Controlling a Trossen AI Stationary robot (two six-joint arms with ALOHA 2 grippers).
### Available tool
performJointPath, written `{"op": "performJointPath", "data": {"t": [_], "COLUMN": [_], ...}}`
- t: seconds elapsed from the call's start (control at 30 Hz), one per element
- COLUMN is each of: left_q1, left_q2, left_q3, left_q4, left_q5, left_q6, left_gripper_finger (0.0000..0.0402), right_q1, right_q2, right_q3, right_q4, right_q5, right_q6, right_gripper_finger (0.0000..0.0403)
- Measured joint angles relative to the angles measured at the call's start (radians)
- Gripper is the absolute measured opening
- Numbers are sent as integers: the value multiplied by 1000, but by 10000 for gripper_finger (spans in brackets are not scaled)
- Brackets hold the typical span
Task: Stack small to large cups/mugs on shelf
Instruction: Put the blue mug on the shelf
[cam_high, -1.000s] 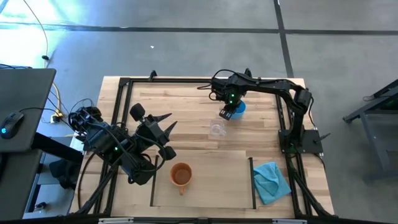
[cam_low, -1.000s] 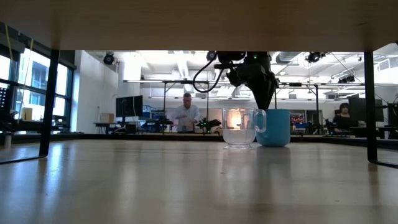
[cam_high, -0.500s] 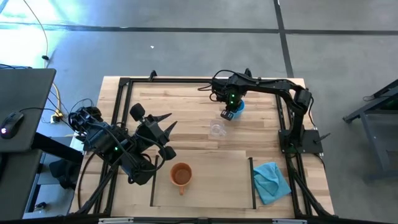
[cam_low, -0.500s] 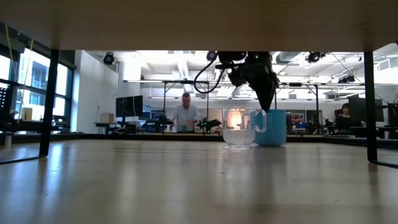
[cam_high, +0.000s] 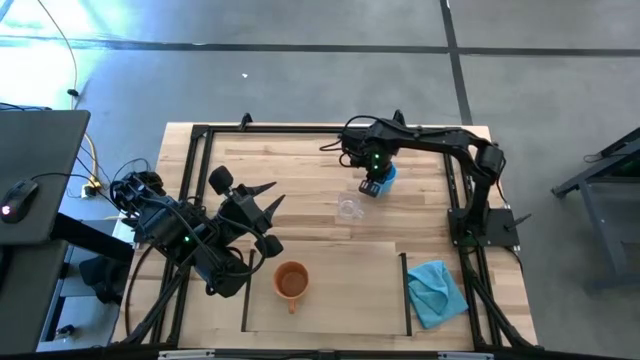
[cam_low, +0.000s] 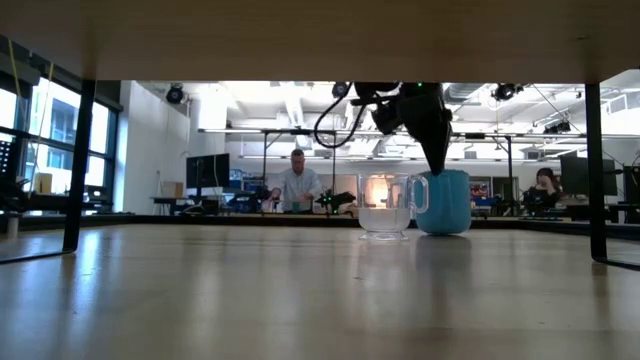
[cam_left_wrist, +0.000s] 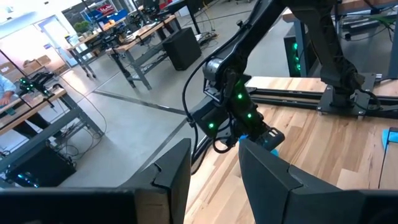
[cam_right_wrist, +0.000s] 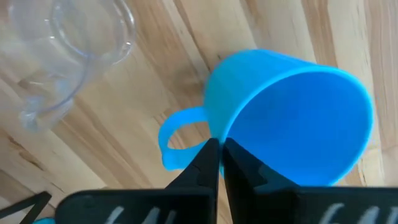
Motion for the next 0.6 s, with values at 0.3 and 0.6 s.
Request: {"op": "performJointPath", "data": {"t": [0.3, 0.6], "left_q1": [0, 0], "left_q2": [0, 0], "left_q3": [0, 0], "left_q4": [0, 0], "left_q5": [0, 0], "left_q6": [0, 0], "left_gripper_finger": [124, 124], "right_q1": [2, 30], "right_q2": [-73, -125], "right_q3": [0, 0], "right_q4": [-26, -82], "right_q5": [38, 37], "right_q6": [8, 25], "right_gripper_finger": [0, 0]}}
